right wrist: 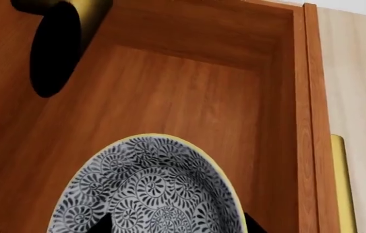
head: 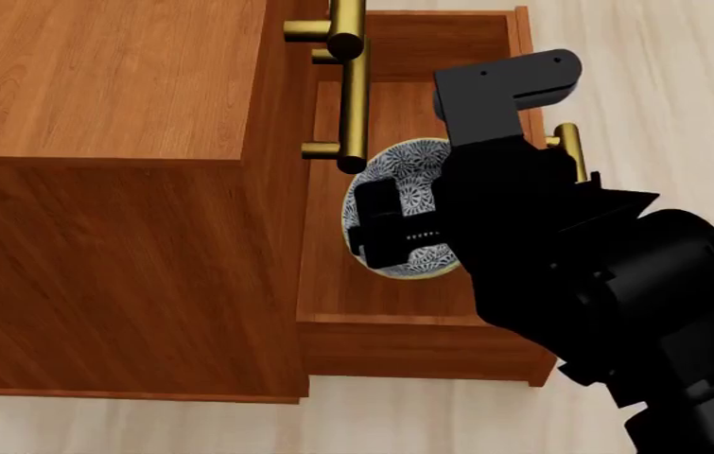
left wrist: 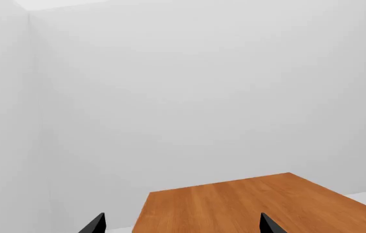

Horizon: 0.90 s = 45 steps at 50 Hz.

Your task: Put the bowl in the bottom drawer of the cabinet.

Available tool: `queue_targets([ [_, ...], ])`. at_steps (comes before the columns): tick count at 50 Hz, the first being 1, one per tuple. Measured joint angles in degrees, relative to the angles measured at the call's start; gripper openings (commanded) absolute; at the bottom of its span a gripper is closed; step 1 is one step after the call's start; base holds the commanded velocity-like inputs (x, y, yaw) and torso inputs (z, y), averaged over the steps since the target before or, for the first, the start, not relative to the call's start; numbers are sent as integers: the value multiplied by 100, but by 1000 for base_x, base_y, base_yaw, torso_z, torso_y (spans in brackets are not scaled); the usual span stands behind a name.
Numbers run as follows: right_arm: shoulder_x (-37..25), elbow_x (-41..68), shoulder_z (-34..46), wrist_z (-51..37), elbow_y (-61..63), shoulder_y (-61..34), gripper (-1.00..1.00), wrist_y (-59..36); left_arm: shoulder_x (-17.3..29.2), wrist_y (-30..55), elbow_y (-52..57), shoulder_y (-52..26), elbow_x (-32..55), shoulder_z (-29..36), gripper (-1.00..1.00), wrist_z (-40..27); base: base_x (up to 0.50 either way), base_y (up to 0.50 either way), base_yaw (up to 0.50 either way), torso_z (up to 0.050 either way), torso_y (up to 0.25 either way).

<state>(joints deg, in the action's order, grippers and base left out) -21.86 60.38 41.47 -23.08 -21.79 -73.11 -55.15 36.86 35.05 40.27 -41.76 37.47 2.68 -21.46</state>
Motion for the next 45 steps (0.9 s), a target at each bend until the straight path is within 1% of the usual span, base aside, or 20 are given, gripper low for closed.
queue_targets([
  [20,-140,392,-37,-273,229,23,100,-164,-5,8,16,-31,24,35,100,-25,-1,-1,-3,0,0],
  [45,-385,543,-48,-657,612,-94,100,-588,20,3,61,-21,101,-12,100,-59,0,-1,-1,0,0],
])
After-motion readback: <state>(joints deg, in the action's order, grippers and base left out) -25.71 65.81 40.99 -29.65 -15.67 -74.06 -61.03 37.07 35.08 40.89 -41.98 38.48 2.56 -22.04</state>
